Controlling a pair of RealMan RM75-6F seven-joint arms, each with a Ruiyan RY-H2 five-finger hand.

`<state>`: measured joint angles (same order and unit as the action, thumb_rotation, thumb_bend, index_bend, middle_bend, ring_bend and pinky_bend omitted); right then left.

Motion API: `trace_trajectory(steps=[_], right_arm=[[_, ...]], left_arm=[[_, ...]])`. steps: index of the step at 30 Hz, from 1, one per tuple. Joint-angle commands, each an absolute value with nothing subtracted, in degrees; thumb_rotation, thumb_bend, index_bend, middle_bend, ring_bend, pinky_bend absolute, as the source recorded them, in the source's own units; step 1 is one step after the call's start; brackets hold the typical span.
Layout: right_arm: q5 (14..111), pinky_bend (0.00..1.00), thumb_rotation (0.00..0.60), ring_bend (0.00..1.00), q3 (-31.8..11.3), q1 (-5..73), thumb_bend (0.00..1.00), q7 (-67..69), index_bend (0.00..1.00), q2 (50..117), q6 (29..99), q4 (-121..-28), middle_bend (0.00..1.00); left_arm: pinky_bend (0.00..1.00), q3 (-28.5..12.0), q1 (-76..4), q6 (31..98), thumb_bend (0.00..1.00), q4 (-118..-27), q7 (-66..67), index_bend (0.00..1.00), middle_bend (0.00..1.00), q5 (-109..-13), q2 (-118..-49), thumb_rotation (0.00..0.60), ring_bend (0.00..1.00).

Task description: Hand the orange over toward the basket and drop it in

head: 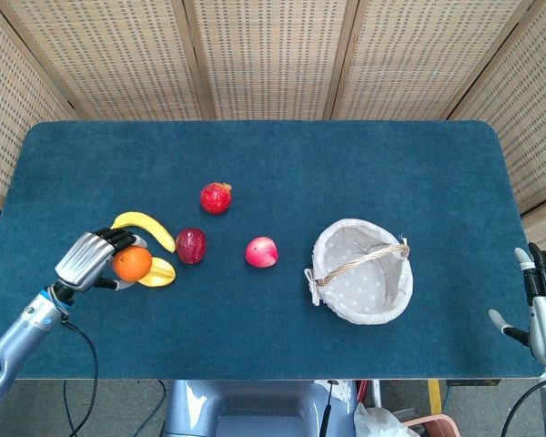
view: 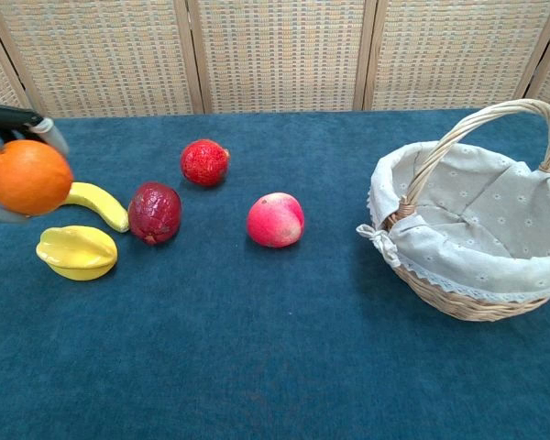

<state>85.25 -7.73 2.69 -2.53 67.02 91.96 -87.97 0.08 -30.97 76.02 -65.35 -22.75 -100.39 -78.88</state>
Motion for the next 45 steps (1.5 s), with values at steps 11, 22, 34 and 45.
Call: trace_trajectory(steps=[11,22,34,45], right_arm=[[83.3,0.0,0.6,0.0,-8.58,2.55,0.0,-2.03,0.0,66.74,91.53,-87.88,0.0],[80.97,0.0,0.6,0.0,-9.25,2.32,0.0,-0.95,0.0,66.62,90.54,-86.96,0.0],[80.73,0.0,0.6,0.0,-9.51,2.39,0.0,-1.11,0.0,66.64,90.48,-87.03,0.0],[81.88,0.0,0.6,0.0,-9.3,2.03,0.0,-0.8,0.0,66.16,91.56,-87.89,0.0]], left_arm=[[0.41,-1.01,-44.95,61.1,0.02,-77.36,-6.24,0.53,0.42,-105.65,-87.09,0.6,0.35],[0.37,1.17,-49.51,56.4,0.02,-66.76,-6.33,0.53,0.42,-105.76,-96.78,0.6,0.35],[0.11,3.72,-50.09,58.54,0.0,-64.77,-8.25,0.1,0.04,-105.87,-96.95,0.6,0.06],[0.0,3.17,-44.12,67.73,0.0,-77.06,-5.29,0.0,0.0,-101.18,-81.92,0.6,0.0]])
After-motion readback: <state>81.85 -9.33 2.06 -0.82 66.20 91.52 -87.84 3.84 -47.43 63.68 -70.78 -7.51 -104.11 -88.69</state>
